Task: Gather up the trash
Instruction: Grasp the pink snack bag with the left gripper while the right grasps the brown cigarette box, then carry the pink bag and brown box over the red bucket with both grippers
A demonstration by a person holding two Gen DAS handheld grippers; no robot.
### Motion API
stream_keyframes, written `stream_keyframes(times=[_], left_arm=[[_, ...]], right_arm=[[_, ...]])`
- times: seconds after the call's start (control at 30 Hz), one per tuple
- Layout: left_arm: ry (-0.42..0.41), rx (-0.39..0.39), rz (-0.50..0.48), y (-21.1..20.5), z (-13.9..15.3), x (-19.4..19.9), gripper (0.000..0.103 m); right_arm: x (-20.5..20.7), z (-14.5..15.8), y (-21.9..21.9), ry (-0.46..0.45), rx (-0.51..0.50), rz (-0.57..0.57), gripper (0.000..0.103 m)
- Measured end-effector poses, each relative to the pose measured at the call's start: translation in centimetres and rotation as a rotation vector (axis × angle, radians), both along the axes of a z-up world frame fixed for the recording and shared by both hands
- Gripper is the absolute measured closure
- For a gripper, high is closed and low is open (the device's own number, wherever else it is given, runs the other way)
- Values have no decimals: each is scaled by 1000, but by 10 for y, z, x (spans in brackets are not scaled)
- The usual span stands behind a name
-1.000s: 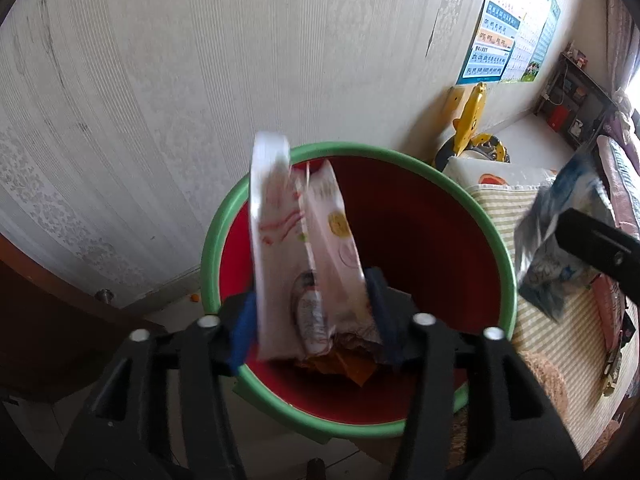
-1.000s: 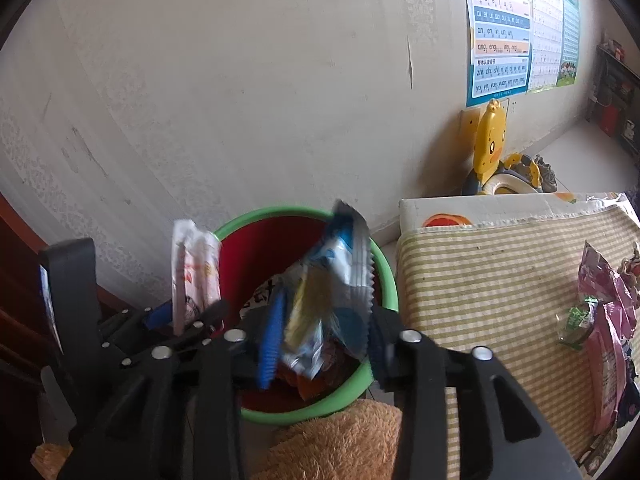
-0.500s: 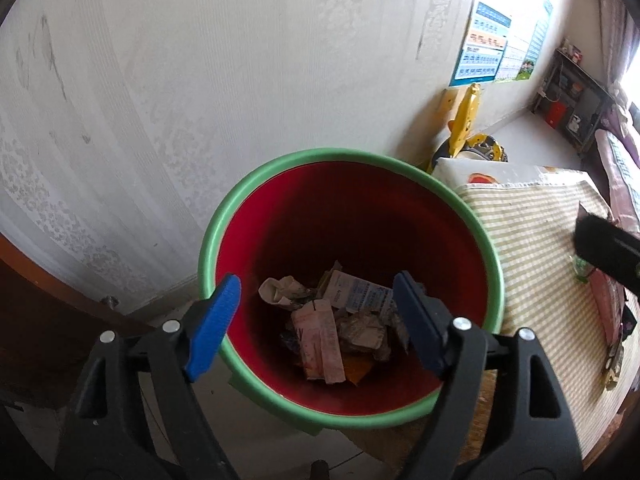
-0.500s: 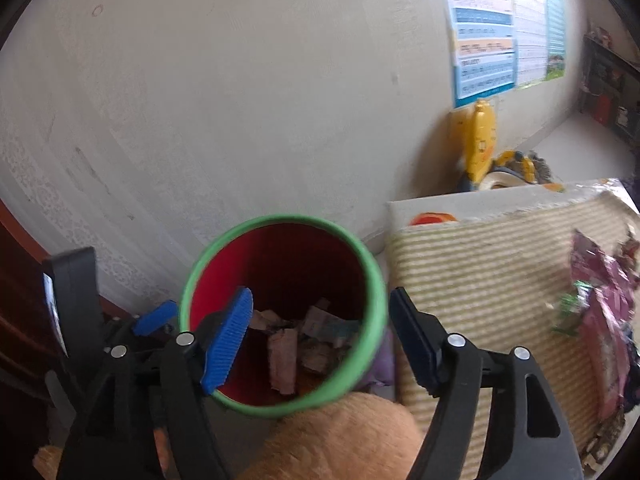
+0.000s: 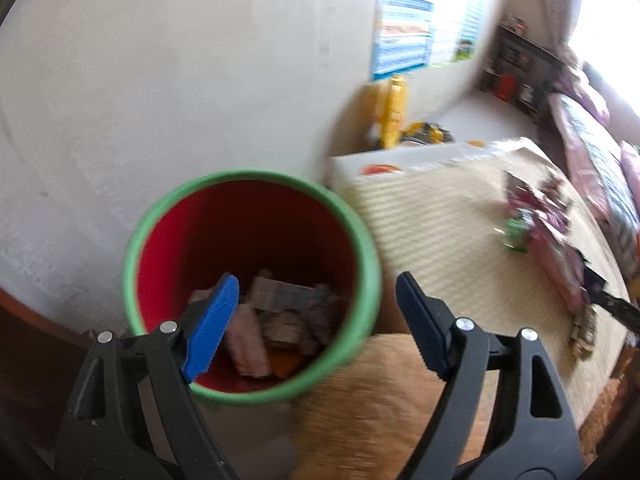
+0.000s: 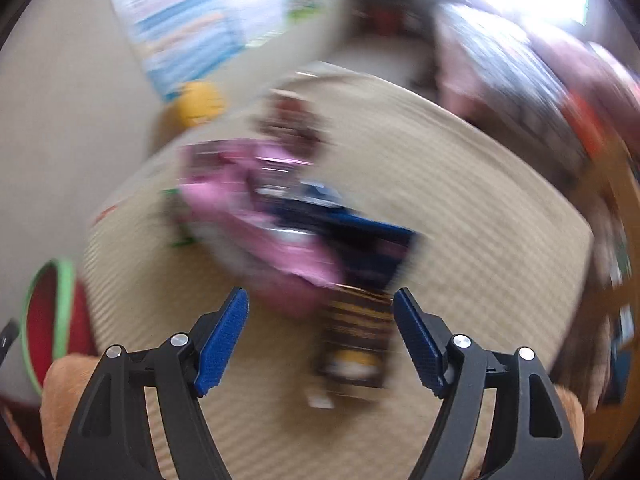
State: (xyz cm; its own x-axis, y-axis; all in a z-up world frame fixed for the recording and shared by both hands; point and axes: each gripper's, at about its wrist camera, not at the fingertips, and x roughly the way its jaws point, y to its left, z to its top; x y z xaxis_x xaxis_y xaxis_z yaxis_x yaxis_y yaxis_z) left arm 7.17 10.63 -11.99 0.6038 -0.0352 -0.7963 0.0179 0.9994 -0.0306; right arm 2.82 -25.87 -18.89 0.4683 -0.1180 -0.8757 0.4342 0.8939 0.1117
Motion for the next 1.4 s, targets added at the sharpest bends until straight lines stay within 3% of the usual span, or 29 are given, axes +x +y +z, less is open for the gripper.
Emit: stream_keyframes(times=[0.13,0.33,0.4,0.43,0.47,0.67,0.83,0.9,1.0,1.03,1.07,1.17,1.3,1.4], left_arm=[[35,-69,-65,-37,2,-4,25],[52,-95,-125,-89,6,-4,25],[63,-112,-148,-110,6,0,25],[69,-116,-161,-121,5,1,25],[78,-119,-177,-132,3,3,25],[143,-113,-267,-212,-17,30,25],[142,-36,-296,-262,-34,49,25],[180,-8,-293,-277,-46,57,25],[273,-65,-267,-280,-64,64,30],[292,-71,-262,-279,-68,64,47],[321,-71,-260,-279,-73,64,55],[343,-103,-281,-272,-75,59,64],[338,-72,-347,-250,-67,42,66],[327,14,-415,-235,-62,27,66]], right_arm=[[-8,-15,-13,12,53,-12,31],[-6,-34,0,71,81,57,32],[-9,-38,1,61,74,69,44],[-11,-35,1,47,83,83,54],[-13,-34,1,45,88,86,55],[-48,-12,-7,-29,156,117,55],[-68,-9,0,-38,103,147,55],[-68,-11,1,-35,94,153,55],[-66,-8,4,-49,93,164,54],[-67,-8,5,-50,95,167,54],[-67,-8,5,-51,100,168,54],[-67,-10,4,-52,118,162,54],[-67,-13,-3,-54,153,146,54],[-65,-17,-5,-42,167,148,54]])
